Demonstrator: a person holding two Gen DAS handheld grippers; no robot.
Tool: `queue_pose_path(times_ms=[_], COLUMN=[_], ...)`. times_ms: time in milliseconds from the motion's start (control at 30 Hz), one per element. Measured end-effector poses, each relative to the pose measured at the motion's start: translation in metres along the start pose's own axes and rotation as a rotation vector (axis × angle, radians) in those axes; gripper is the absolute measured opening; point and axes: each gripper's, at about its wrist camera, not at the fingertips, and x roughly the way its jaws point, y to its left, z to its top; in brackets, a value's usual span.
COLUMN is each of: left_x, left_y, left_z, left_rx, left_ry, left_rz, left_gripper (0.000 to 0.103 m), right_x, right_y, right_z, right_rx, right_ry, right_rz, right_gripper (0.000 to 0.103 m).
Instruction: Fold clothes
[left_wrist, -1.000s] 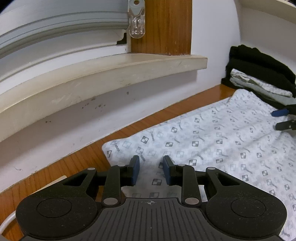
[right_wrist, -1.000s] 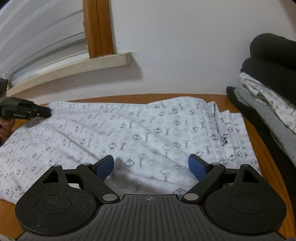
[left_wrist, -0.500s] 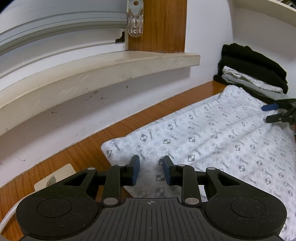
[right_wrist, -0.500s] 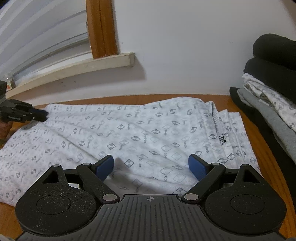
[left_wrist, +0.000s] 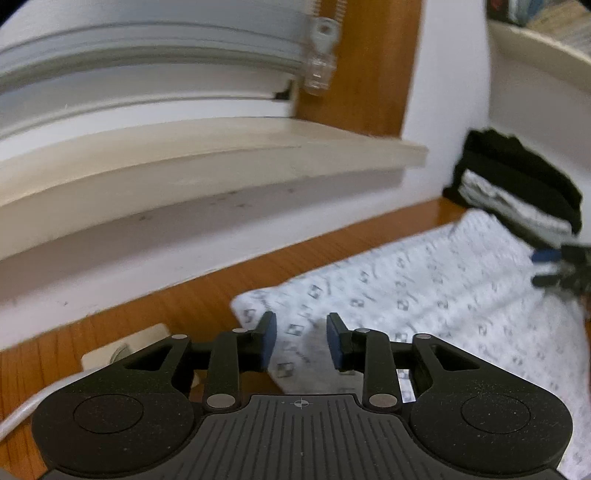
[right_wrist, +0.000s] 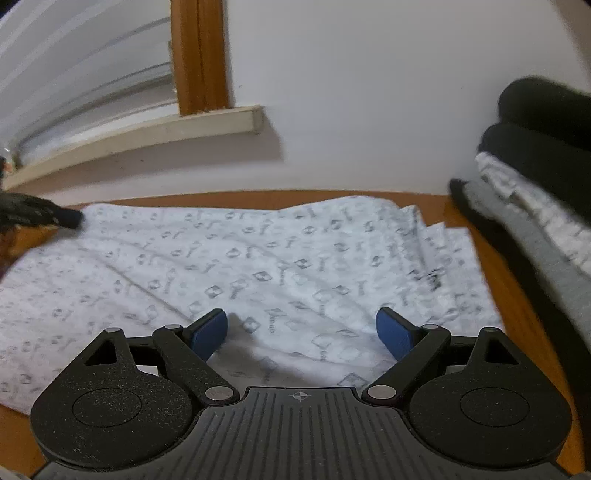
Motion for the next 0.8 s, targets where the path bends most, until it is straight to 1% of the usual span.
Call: queue_pose_path(times_ms=[33, 67, 100, 167, 233, 367, 500, 633, 700, 800], left_x=[-0.002, -0.002, -0.002, 0.0, 0.001, 0.002, 0.006, 0.007, 0.008, 0.008], left_y=[0.004, 0.007, 0.01, 0.016, 0.021, 0.023, 0.02, 0.019, 0.02, 0.021], left_z=[0.0, -0.001, -0.002, -0.004, -0.006, -0.005, -0.006, -0.007, -0.008, -0.009], left_rx=[-0.022, -0.041, -0.06, -0.112, -0.158, -0.209, -0.215, -0.233, -0.237, -0.234], left_ry=[-0.001, 0.003, 0.007, 0.022, 0.026, 0.023, 0.017, 0.005, -0.002, -0.006], left_rz=[-0.005, -0.011, -0.019, -0.038, -0.061, -0.106, -0.122, -0.134, -0.139, -0.142], left_gripper=[0.049, 0.052, 0.052, 0.053, 0.056, 0.065, 0.068, 0.068, 0.069, 0.069], right_x=[-0.001, -0.002, -0.004, -0.008, -0.011, -0.015, -0.024, -0.033, -0.036, -0.039], right_y=[0.007, 0.015, 0.023, 0.043, 0.072, 0.134, 0.193, 0.248, 0.273, 0.297], right_z=[0.0, 0.001, 0.002, 0.004, 0.009, 0.018, 0.024, 0.019, 0.015, 0.01], right_rx=[-0.021, -0.043, -0.058, -0.085, -0.141, -0.253, -0.329, -0.405, -0.444, -0.464], right_ry=[-0.002, 0.002, 0.003, -0.001, 0.004, 0.019, 0.031, 0.056, 0.069, 0.068], right_rz=[-0.044, -0.087, -0.097, -0.059, -0.02, 0.055, 0.148, 0.236, 0.256, 0.254], right_gripper=[0.088, 0.088, 0.088, 0.088, 0.088, 0.088, 0.088, 0.088, 0.088, 0.088])
